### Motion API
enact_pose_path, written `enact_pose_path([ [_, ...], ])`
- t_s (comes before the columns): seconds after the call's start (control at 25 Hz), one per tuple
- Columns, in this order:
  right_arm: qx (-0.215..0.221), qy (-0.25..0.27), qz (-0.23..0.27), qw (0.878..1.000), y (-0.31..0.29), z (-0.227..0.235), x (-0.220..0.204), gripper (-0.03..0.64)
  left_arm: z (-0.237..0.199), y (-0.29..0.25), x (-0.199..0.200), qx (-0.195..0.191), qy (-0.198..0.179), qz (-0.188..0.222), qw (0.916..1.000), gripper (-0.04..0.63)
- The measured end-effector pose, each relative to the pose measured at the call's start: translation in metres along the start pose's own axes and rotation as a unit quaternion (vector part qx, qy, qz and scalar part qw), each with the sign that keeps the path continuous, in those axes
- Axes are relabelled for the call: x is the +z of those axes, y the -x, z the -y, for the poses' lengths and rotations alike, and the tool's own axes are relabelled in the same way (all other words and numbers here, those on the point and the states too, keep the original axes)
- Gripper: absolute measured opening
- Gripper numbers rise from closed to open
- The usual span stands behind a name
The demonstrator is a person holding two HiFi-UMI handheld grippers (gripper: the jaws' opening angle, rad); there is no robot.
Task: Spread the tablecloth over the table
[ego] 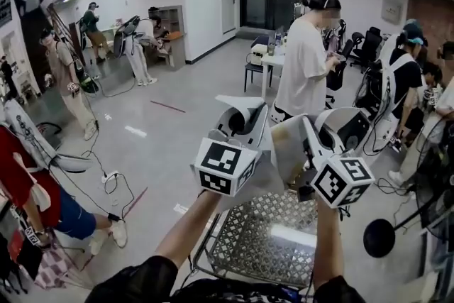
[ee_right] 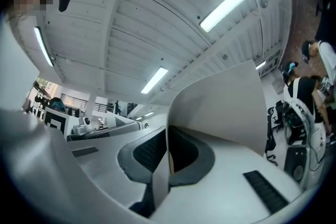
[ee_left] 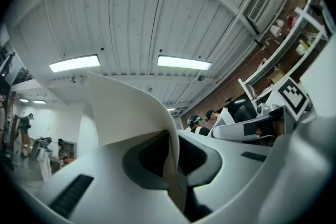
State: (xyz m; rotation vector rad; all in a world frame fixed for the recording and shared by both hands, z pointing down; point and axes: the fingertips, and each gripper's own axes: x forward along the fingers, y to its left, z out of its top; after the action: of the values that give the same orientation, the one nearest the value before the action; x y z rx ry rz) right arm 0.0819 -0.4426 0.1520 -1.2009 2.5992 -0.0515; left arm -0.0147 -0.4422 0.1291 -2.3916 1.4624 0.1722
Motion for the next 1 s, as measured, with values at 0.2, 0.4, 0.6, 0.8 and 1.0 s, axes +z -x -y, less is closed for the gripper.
enact_pose_path([
  [0.2, -0.086, 0.035, 0.008, 0.996, 0.017, 0.033, 0.004, 0.017, 0.026, -0.015, 0.0, -0.102, -0.018, 0.059, 0.9928, 0.035],
  [0.4, -0.164, 0.061, -0.016, 0.985, 0.046, 0.049, -0.018, 0.017, 0.04, -0.016, -0.048, -0.153, 0.036, 0.041, 0.9868, 0.037],
  [0.6, -0.19, 0.073, -0.05, 0.978, 0.07, 0.028, -0.055, 0.017, 0.05, 0.009, -0.095, -0.184, 0.104, 0.024, 0.9771, 0.04],
  [0.8, -0.254, -0.042, -0.085, 0.963, 0.109, 0.033, -0.116, 0.017, 0.067, 0.044, -0.132, -0.223, 0.112, -0.01, 0.9684, 0.04],
  [1.0, -0.282, -0.179, -0.118, 0.935, 0.151, 0.022, -0.207, 0.018, 0.068, 0.082, -0.186, -0.212, 0.069, -0.085, 0.9711, 0.037],
])
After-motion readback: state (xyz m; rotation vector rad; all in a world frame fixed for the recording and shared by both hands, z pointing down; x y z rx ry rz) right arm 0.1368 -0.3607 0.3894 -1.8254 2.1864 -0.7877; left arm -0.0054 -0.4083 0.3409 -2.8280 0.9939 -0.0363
